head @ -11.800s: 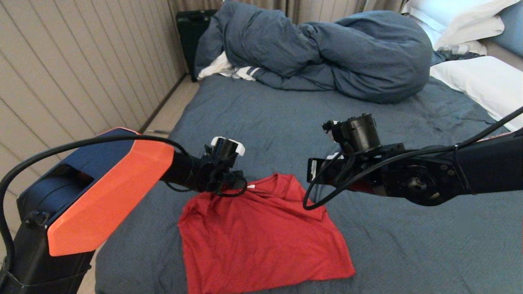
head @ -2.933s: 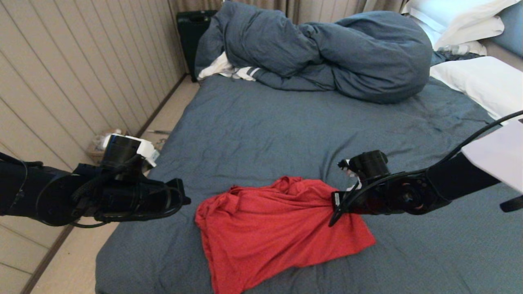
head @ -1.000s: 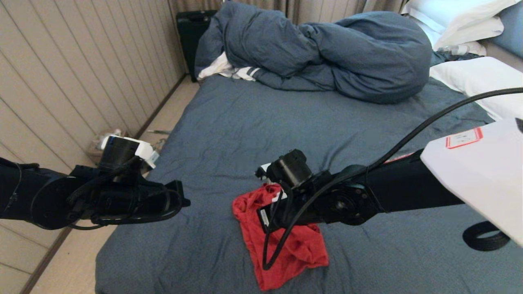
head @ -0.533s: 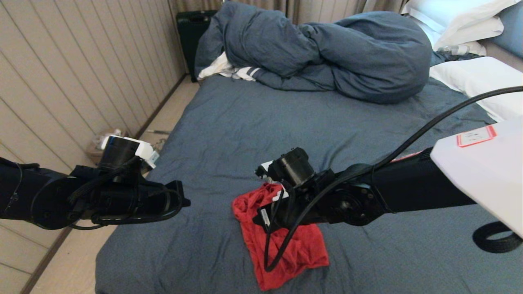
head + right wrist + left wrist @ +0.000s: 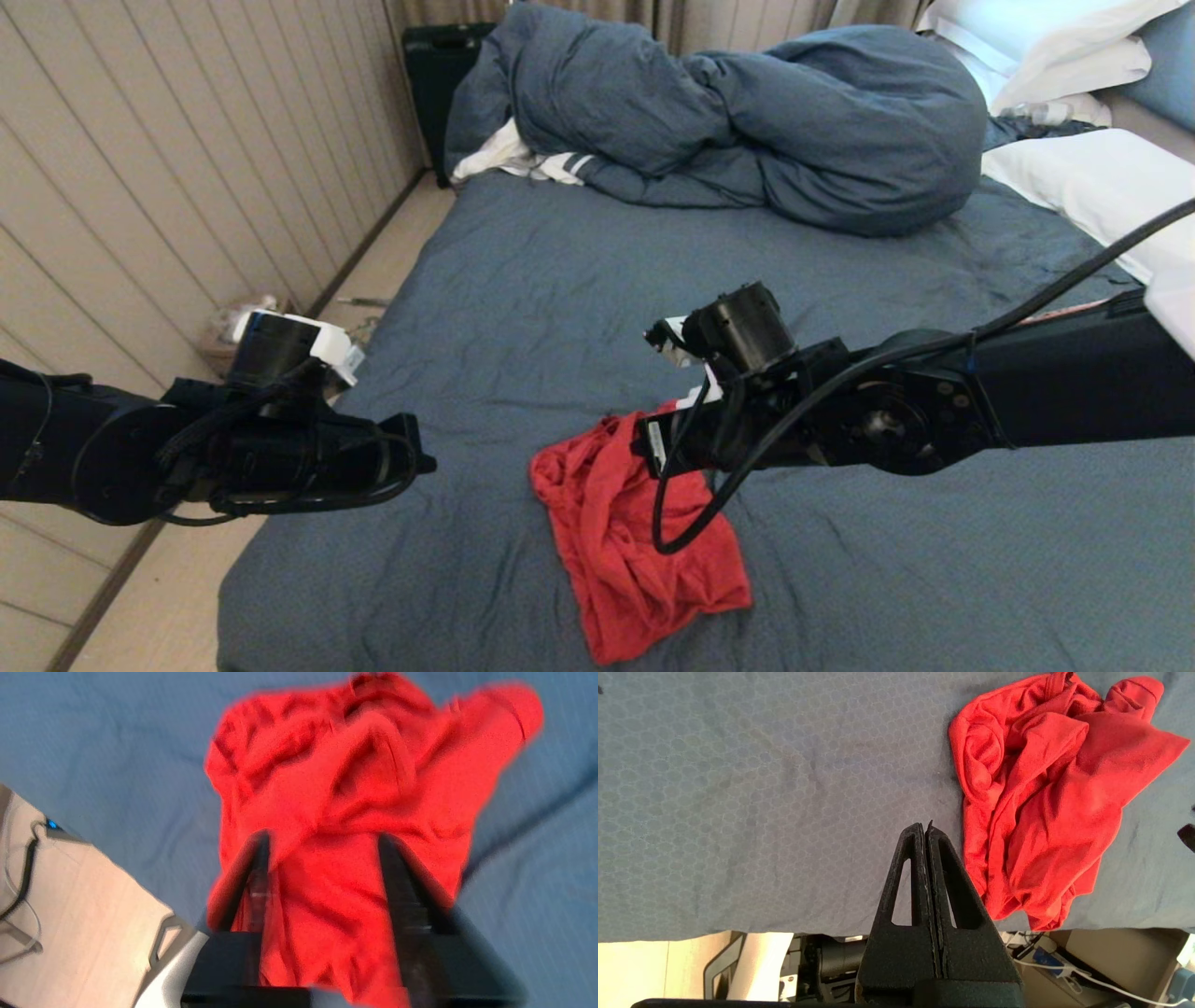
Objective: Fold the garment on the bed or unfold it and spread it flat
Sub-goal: Fold the red T-shirt
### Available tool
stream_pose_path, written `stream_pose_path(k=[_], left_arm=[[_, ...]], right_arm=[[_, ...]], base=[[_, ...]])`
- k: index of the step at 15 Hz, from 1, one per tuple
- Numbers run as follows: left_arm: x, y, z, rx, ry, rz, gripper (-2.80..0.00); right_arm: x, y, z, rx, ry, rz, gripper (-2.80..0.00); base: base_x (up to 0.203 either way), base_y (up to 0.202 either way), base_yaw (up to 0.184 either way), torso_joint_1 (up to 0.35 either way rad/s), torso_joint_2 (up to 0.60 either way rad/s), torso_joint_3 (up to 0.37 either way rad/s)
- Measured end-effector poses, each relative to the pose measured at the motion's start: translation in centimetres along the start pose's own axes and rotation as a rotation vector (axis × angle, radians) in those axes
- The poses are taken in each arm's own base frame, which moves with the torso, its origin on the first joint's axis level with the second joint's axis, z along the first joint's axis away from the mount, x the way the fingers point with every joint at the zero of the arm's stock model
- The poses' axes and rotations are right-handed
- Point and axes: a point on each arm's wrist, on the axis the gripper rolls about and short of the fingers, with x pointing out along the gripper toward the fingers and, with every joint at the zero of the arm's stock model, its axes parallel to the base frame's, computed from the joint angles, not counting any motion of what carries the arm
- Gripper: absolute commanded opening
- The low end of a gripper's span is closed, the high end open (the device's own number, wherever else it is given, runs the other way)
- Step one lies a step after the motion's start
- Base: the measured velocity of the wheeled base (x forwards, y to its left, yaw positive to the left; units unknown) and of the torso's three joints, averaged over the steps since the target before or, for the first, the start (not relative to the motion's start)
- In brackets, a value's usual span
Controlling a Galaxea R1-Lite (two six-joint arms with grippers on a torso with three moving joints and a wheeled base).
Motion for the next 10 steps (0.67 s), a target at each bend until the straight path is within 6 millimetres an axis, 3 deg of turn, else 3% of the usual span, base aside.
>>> stream_pose_path(k=[6,10], left_arm=[[0.2,0.0,-0.2,0.000,0.009,0.002,-2.80],[0.3,0.0,-0.3,0.002,0.015,0.001,-2.80]], right_arm=[[-0.7,-1.8,-1.9,0.025,0.041,-0.040,-2.80],[1.6,-1.6,-2.0,0.013,0.053,-0.067,-2.80]], base=[[0.000,0.000,0.000,0.000,0.00,0.000],[0.000,0.000,0.000,0.000,0.00,0.000]])
